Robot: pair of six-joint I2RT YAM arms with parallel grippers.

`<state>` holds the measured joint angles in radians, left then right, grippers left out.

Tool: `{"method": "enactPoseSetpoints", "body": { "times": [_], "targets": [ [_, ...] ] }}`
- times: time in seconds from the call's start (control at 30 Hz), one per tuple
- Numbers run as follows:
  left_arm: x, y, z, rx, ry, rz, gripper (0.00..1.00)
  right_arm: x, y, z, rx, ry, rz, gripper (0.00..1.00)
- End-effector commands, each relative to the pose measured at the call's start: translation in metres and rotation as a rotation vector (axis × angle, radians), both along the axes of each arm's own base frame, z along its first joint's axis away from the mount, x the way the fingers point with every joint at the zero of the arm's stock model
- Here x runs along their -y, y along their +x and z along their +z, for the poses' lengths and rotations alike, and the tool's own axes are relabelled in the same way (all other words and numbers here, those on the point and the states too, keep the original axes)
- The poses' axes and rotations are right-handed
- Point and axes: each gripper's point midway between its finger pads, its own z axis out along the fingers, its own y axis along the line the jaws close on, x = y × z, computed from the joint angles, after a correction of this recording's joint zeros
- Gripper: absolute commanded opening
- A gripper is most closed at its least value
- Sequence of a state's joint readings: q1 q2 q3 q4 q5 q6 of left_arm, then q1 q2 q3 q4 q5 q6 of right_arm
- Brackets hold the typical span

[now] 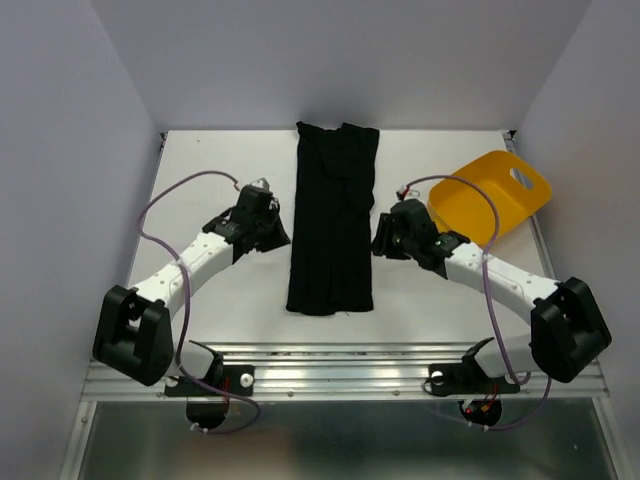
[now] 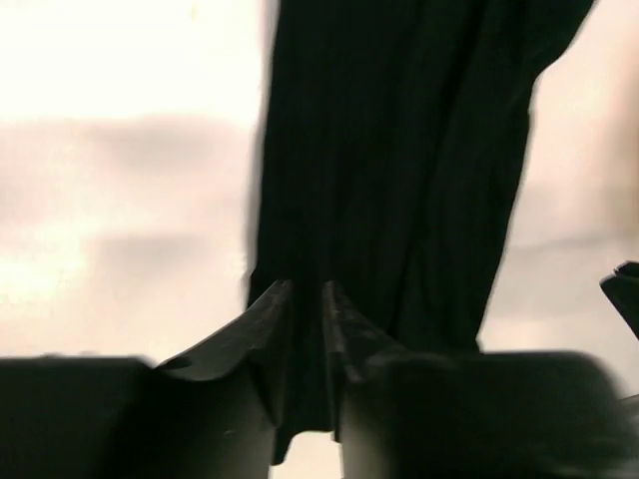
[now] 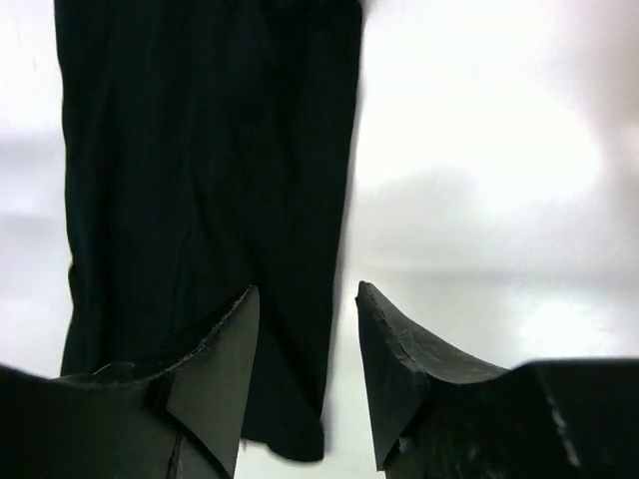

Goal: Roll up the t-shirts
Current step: Roll the T-shirt to the center of the board.

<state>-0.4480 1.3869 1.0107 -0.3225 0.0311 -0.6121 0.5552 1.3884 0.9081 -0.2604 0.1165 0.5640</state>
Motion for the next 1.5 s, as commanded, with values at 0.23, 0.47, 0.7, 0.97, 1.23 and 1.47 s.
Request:
{"method": "enactPoseSetpoints", "body": {
  "times": [0.23,0.47,0.7,0.97,1.23,1.47],
  "targets": [
    [-0.005,-0.107,-0.066,-0.226,-0.141,0.019,0.55,-0.020,-0.110,-0.057,-0.267,0.139,0.032,0.52],
    [0.008,-0.129,-0.073,-0.257,-0.253,-0.010,0.55,-0.030,-0.126,-0.069,-0.345,0.181,0.074,0.53],
    [0.003,-0.142,-0.089,-0.297,-0.228,0.000,0.59,-0.034,-0.139,-0.080,-0.389,0.225,0.073,0.50],
    [-0.004,-0.144,-0.106,-0.322,-0.170,0.015,0.46,-0.034,-0.137,-0.094,-0.399,0.206,0.067,0.43],
    [-0.004,-0.144,-0.110,-0.327,-0.170,0.020,0.16,-0.030,-0.131,-0.089,-0.368,0.199,0.036,0.31],
    [-0.004,-0.146,-0.111,-0.335,-0.172,0.016,0.00,-0.028,-0.134,-0.084,-0.370,0.200,0.040,0.38]
  ]
}}
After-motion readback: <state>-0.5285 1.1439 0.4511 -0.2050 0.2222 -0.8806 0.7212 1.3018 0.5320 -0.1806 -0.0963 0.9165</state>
